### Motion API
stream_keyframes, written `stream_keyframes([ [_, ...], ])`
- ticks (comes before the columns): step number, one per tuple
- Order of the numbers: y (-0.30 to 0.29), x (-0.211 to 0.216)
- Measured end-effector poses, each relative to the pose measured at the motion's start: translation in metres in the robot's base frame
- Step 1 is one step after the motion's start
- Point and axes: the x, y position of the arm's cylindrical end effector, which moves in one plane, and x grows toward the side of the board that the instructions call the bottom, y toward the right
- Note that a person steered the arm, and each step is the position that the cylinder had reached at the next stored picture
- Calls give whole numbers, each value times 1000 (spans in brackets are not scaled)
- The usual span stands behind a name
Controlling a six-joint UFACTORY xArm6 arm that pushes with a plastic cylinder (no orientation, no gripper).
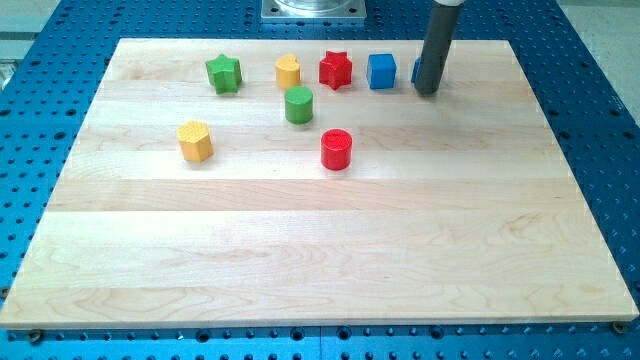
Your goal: Slide the red circle to the bottom right of the blue triangle
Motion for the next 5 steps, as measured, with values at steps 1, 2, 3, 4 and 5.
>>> stream_keyframes([
  [1, -16, 77],
  [2, -83, 165],
  [3, -188, 176],
  [4, -229, 157],
  [5, -190, 150],
])
